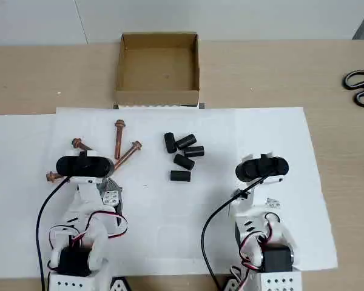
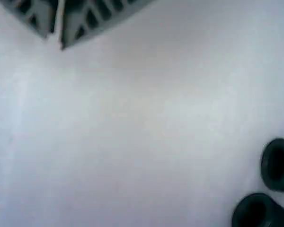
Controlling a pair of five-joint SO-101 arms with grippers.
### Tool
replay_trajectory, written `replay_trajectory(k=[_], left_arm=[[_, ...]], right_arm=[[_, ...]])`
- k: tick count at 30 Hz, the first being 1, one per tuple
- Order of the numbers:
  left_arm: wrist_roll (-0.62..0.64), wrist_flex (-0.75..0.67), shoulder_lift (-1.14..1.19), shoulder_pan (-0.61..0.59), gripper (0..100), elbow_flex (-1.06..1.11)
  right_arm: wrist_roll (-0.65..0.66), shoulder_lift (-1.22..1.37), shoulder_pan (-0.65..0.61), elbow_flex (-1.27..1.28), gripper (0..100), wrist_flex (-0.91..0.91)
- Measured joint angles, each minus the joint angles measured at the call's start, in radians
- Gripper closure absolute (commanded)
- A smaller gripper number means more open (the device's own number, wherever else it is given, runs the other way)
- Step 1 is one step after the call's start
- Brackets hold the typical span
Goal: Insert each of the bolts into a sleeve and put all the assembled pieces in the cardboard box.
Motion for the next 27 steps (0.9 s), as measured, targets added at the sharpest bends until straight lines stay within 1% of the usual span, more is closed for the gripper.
replay_trajectory(k=[7, 12, 15, 19, 23, 27], left_arm=[[-0.003, 0.0, 0.0, 0.109, 99, 0.0], [0.0, 0.005, 0.0, 0.12, 88, -0.005], [0.0, 0.048, 0.0, 0.127, 87, -0.066], [0.0, 0.124, 0.029, 0.127, 87, -0.206], [0.0, 0.18, 0.206, 0.127, 87, -0.373], [0.0, 0.235, 0.497, 0.127, 87, -0.6]], right_arm=[[0.0, 0.0, 0.0, 0.0, 99.5, 0.0], [-0.002, 0.003, 0.005, -0.063, 99.5, 0.009], [-0.003, 0.003, 0.003, -0.114, 99.5, 0.021], [-0.003, 0.008, 0.003, -0.196, 99.5, 0.075], [-0.003, 0.104, 0.008, -0.321, 99.5, 0.114], [-0.008, 0.311, 0.011, -0.489, 99.5, 0.115]])
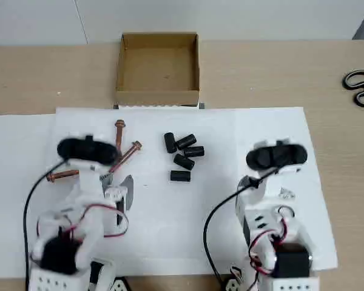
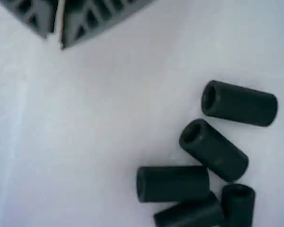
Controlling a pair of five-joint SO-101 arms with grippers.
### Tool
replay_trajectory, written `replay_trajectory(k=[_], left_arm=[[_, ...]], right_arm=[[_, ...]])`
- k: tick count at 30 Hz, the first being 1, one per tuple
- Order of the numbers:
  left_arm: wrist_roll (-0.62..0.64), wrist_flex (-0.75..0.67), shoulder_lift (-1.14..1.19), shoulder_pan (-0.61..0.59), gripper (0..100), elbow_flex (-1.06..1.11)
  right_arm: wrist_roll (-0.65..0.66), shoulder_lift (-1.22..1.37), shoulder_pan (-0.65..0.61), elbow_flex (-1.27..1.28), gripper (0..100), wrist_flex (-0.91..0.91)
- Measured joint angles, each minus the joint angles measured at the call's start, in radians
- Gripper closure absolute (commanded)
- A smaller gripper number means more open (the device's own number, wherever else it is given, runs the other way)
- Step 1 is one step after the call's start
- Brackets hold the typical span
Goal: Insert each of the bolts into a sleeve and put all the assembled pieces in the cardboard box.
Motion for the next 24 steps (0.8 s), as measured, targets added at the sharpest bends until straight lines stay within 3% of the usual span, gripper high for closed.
replay_trajectory(k=[6, 11, 20, 24], left_arm=[[-0.006, 0.095, 0.451, -0.012, 87, -0.365], [-0.074, 0.095, 0.692, -0.081, 87, -0.471], [-0.129, -0.051, 0.948, -0.189, 87, -0.439], [-0.138, -0.137, 1.0, -0.189, 87, -0.408]], right_arm=[[-0.069, 0.374, 0.002, -0.293, 99.5, 0.0], [-0.055, 0.588, -0.002, -0.454, 99.5, 0.0], [0.287, 0.85, -0.005, -0.539, 99.1, 0.0], [0.433, 0.947, -0.078, -0.568, 99.0, 0.0]])
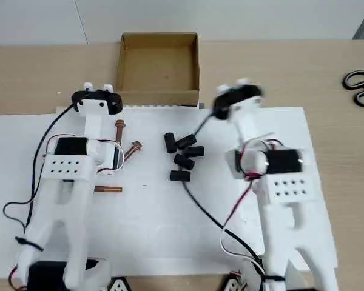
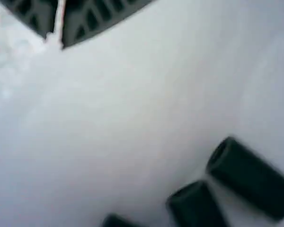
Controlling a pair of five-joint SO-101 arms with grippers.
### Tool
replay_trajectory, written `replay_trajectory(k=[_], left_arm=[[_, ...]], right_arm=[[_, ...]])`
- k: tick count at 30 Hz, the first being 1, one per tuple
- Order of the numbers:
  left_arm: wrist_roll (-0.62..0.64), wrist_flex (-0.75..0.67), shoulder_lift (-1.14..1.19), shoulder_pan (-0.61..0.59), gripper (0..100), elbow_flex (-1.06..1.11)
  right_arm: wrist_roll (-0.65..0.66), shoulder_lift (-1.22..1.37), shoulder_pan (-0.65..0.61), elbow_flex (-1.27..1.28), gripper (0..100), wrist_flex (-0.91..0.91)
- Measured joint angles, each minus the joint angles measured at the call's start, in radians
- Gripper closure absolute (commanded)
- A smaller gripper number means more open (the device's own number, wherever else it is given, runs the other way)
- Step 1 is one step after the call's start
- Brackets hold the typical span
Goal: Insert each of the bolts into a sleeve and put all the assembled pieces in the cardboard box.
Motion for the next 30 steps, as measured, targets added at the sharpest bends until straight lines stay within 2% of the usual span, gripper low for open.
replay_trajectory(k=[2, 9, 13, 16, 25, 30], left_arm=[[-0.002, -0.04, 0.02, 0.0, 87, 0.014], [-0.002, -0.144, 0.055, 0.0, 87, 0.092], [0.005, -0.209, 0.063, 0.0, 87, 0.146], [0.086, -0.253, 0.063, -0.009, 87, 0.181], [0.227, -0.295, 0.063, -0.144, 87, 0.193], [0.25, -0.307, 0.063, -0.153, 87, 0.195]], right_arm=[[0.043, 0.051, -0.055, -0.015, 97.9, 0.0], [0.129, 0.253, -0.207, -0.152, 84.4, 0.046], [0.175, 0.379, -0.222, -0.241, 83.8, 0.097], [0.209, 0.442, -0.226, -0.282, 83.8, 0.101], [0.229, 0.466, -0.345, -0.293, 83.8, 0.101], [0.244, 0.468, -0.4, -0.293, 83.8, 0.11]])
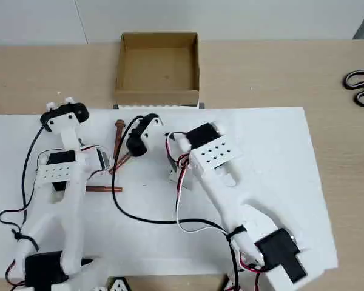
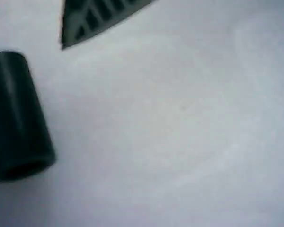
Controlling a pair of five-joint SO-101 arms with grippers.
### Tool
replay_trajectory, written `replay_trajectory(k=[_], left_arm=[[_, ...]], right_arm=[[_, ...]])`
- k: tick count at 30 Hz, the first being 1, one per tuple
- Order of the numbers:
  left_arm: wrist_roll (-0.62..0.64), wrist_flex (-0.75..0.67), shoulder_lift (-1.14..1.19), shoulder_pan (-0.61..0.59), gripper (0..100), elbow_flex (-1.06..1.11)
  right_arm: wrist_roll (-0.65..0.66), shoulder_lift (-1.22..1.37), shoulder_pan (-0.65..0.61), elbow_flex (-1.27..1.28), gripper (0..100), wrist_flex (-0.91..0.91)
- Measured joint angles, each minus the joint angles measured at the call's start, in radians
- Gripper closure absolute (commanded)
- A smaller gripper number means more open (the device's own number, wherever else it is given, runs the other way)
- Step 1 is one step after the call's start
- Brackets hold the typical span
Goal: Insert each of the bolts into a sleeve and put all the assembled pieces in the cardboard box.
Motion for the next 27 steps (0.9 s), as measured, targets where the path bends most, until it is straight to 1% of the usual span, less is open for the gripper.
replay_trajectory(k=[2, 8, 15, 27], left_arm=[[0.023, 0.0, 0.0, 0.0, 87, 0.0], [0.034, -0.018, 0.0, -0.02, 87, 0.0], [0.058, -0.043, 0.0, -0.021, 87, 0.0], [0.063, -0.049, 0.003, -0.021, 87, 0.0]], right_arm=[[0.014, 0.0, -0.011, 0.0, 83.8, 0.0], [0.04, 0.005, -0.015, 0.0, 83.8, 0.0], [0.055, 0.084, -0.015, 0.0, 83.8, 0.0], [0.075, 0.184, -0.015, 0.0, 83.9, -0.114]])
